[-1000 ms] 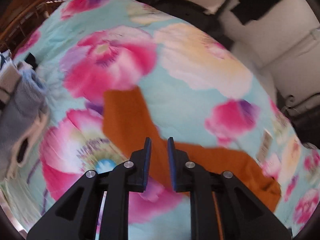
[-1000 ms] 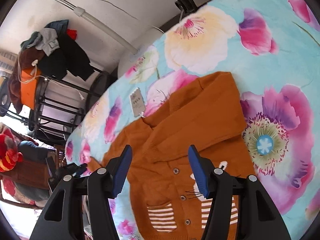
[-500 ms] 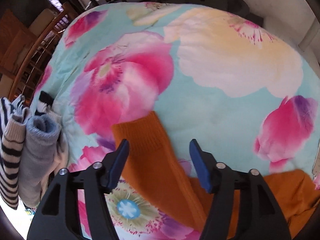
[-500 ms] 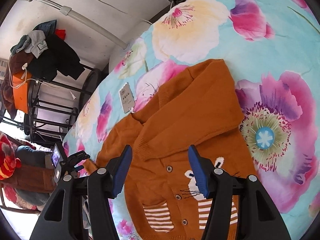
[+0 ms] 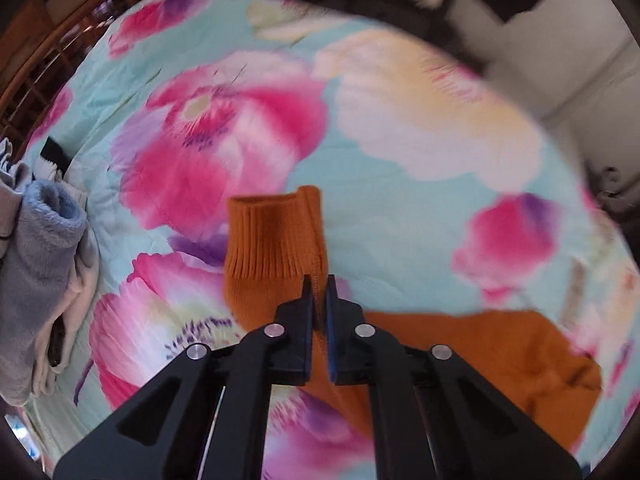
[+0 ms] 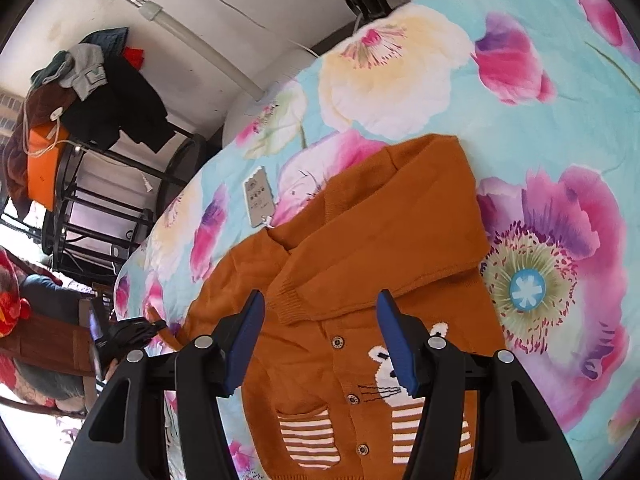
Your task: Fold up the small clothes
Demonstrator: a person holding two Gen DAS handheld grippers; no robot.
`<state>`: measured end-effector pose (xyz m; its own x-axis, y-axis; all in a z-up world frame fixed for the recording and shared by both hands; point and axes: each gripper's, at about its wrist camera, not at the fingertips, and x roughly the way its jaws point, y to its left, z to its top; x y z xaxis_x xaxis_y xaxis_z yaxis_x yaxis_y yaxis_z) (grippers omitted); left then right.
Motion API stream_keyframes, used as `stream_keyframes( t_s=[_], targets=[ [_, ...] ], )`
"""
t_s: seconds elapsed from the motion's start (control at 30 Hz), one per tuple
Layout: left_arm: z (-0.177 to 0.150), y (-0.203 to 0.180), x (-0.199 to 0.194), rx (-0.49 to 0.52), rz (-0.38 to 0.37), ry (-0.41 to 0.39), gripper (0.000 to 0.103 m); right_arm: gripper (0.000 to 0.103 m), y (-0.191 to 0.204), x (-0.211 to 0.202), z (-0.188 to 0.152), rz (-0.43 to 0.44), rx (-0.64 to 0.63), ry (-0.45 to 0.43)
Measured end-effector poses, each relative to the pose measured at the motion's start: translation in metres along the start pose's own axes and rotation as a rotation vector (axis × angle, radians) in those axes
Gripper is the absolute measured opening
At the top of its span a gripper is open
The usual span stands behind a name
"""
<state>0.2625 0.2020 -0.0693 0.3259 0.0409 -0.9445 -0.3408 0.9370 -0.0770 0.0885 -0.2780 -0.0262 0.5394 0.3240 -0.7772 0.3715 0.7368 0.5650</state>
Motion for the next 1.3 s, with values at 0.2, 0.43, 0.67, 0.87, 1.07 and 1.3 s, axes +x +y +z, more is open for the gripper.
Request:
stream_keyframes(
  t_s=[0.2, 0.43, 0.67, 0.87, 1.07, 1.3],
  targets=[
    [-0.044, -0.046, -0.076, 0.169, -0.249, -0.127, 0.004, 0.059, 0.005, -0.006, -0.005, 0.032, -0.012, 0.009],
    [-0.126, -0.140, -0.120, 0.439, -0.399, -0.195, 0.004, 0.059, 0.007, -0.002, -0.006, 0.149, 0.016, 0.050],
    [-0.160, -0.185, -0.087, 0.557, -0.389, -0.110, 0.004, 0.065, 0.006, 0.032, -0.009, 0.266, 0.138, 0.154],
    [-0.175, -0.195, -0.072, 0.606, -0.373, -0.079, 0.004, 0.067, 0.008, 0.062, -0.005, 0.309, 0.237, 0.190],
    [-0.200, -0.200, -0.055, 0.696, -0.352, -0.029, 0.004, 0.067, 0.012, 0.092, -0.005, 0.279, 0.271, 0.231],
    [-0.210, -0.201, -0.045, 0.712, -0.344, -0.007, 0.004, 0.060, 0.009, 0.116, -0.017, 0.190, 0.288, 0.298]
  ],
)
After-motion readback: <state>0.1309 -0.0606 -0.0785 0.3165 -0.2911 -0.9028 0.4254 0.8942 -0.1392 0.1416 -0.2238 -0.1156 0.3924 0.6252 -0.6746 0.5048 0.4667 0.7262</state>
